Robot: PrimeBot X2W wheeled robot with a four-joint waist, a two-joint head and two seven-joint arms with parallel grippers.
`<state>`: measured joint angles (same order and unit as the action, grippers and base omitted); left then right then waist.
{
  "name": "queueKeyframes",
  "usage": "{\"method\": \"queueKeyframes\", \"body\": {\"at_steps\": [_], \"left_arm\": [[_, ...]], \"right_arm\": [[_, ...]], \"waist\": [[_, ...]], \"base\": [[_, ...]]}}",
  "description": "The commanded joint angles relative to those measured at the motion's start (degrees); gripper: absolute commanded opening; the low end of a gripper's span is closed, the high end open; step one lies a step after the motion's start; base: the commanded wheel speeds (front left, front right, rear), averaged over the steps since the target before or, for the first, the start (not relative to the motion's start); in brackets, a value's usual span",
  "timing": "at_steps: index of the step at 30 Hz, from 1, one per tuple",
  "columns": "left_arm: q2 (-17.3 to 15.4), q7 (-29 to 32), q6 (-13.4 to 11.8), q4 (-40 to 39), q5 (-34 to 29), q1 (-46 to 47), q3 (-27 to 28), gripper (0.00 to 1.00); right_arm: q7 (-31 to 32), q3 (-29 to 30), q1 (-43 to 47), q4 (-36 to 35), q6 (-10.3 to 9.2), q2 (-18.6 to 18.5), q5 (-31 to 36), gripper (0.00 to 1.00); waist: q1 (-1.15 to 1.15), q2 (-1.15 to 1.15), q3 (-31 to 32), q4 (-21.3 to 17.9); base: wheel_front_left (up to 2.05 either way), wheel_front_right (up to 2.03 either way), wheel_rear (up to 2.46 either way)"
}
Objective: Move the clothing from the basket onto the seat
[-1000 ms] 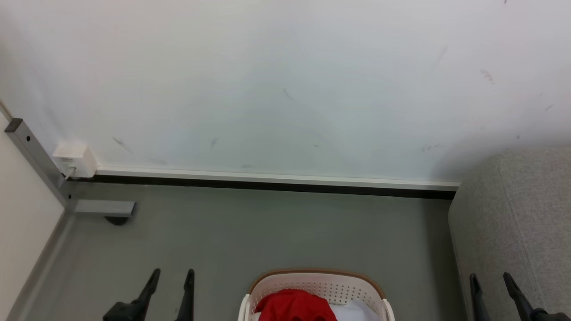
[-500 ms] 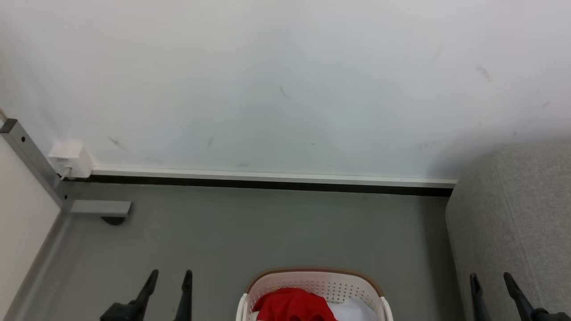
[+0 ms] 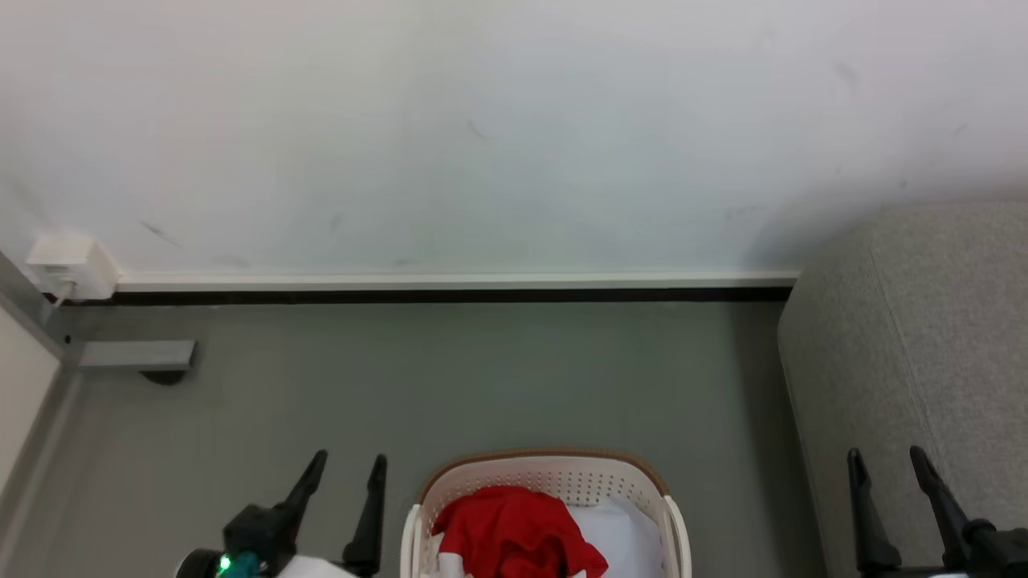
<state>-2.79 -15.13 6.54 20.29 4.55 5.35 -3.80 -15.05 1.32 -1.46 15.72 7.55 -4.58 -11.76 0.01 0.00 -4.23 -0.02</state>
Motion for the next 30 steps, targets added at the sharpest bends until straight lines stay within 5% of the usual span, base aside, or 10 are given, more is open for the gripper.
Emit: {"method": "queueKeyframes", "body": {"at_steps": [1, 15, 30], "left_arm": [[-0.2, 0.0, 0.3, 1.1, 0.2, 1.8, -1.1, 1.0], [-0.2, 0.4, 0.9, 17.8, -2.2, 17.1, -17.2, 1.0], [-0.3, 9.1, 0.9, 28.9, 5.9, 27.1, -33.9, 1.0]], "right_arm": [[-0.2, 0.2, -1.1, -0.7, -0.12, -0.2, -0.1, 1.0], [-0.2, -1.6, -6.7, -4.7, -0.12, 0.2, -0.2, 1.0], [-0.2, -3.6, -11.8, -7.4, -0.12, 1.3, -1.0, 1.0]], "waist": [[-0.01, 0.0, -1.8, -1.4], [-0.01, 0.0, -10.1, -6.7], [-0.01, 0.0, -19.7, -11.6]], "base": [[0.0, 0.0, 0.0], [0.0, 0.0, 0.0], [0.0, 0.0, 0.0]]}}
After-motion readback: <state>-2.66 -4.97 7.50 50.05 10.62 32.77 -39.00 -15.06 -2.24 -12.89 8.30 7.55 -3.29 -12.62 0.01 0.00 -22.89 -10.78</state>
